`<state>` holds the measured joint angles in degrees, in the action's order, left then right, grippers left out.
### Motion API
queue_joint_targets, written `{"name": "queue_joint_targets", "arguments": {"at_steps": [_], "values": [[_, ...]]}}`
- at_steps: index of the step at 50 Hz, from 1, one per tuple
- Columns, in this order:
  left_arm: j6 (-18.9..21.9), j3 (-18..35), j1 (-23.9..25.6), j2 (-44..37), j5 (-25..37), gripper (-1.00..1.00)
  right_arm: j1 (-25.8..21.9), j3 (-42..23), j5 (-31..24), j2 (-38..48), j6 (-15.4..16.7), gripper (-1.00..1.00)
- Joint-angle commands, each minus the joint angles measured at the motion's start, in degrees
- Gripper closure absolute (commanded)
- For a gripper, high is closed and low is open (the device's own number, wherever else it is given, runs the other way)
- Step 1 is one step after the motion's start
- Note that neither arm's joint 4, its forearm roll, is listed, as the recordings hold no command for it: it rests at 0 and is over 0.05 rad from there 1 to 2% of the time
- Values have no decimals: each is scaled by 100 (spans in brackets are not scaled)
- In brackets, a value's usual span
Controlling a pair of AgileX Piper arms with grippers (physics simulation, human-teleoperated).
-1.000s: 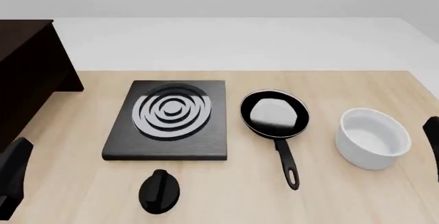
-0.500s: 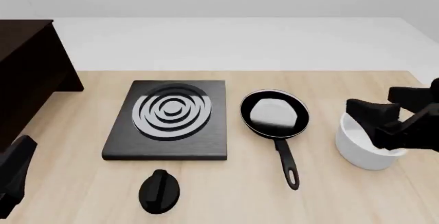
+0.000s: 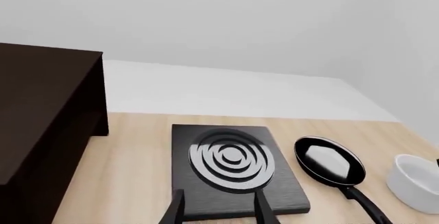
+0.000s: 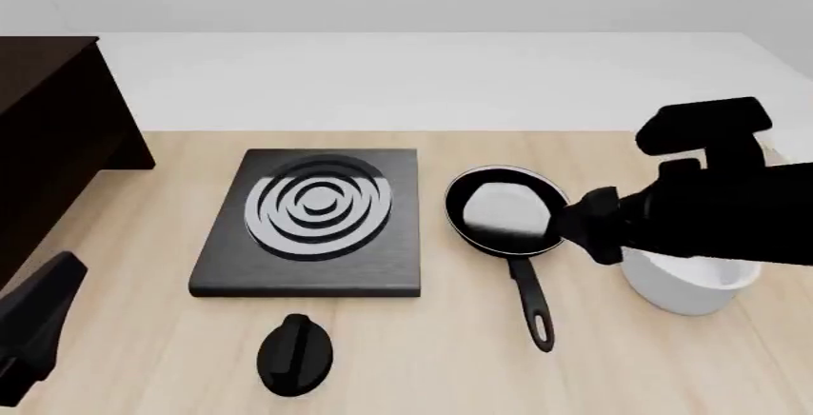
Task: Put the frying pan on the cabinet shelf.
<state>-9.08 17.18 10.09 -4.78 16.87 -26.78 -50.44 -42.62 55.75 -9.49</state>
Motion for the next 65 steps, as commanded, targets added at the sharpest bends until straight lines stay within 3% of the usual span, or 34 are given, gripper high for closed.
{"name": "queue_joint_targets", "arguments": {"at_steps": [1, 4, 6, 7, 15, 37, 45, 54, 65], "values": [[-87, 88, 161, -41, 33, -100, -47, -229, 57, 816, -202, -100], [-57, 81, 151, -29, 48, -100, 9, -93, 215, 996, -92, -100], [-88, 80, 52, -24, 46, -100, -50, 63, 340, 1108, -392, -100], [-333, 92, -52, -24, 47, -100, 22, 81, 412, 1180, -245, -100], [-275, 224, 14, 4, 96, -100, 348, 40, 679, 1435, 175, -100], [-254, 181, 5, -40, 69, -100, 701, 294, 1407, 2422, 467, -100], [-259, 124, -28, -53, 24, -100, 523, 472, 1610, 2633, 186, -100], [-268, 96, -63, -75, 2, -100, 663, 535, 1712, 2695, 208, -100], [-280, 128, -40, -96, 17, -100, 506, 827, 1999, 2838, 60, -100]]}}
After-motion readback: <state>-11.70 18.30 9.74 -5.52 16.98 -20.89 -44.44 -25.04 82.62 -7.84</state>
